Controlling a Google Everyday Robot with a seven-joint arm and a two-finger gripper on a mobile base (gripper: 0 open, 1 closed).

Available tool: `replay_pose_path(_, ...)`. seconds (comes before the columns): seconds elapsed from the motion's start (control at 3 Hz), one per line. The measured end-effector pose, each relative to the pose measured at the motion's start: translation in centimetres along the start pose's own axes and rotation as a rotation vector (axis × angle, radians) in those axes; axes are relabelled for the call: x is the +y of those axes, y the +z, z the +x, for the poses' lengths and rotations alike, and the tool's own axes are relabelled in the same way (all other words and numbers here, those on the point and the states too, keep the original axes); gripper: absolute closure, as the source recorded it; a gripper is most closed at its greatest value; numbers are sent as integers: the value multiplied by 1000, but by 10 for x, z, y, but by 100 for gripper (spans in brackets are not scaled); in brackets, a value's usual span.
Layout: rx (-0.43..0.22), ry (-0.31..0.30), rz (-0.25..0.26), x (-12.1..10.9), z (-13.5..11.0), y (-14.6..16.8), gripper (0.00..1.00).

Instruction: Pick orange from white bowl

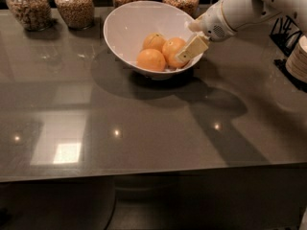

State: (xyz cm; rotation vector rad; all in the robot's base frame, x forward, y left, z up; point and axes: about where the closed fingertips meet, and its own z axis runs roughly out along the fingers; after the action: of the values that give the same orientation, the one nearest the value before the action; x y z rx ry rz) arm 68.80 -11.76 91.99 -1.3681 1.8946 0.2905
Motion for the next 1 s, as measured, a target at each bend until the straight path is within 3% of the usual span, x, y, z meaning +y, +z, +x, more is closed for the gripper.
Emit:
replay_pose_path(0.33, 14, 9, -30, -1, 7, 17, 29)
replay_pose_path(1.0, 41, 4, -95, -6, 16, 50, 32)
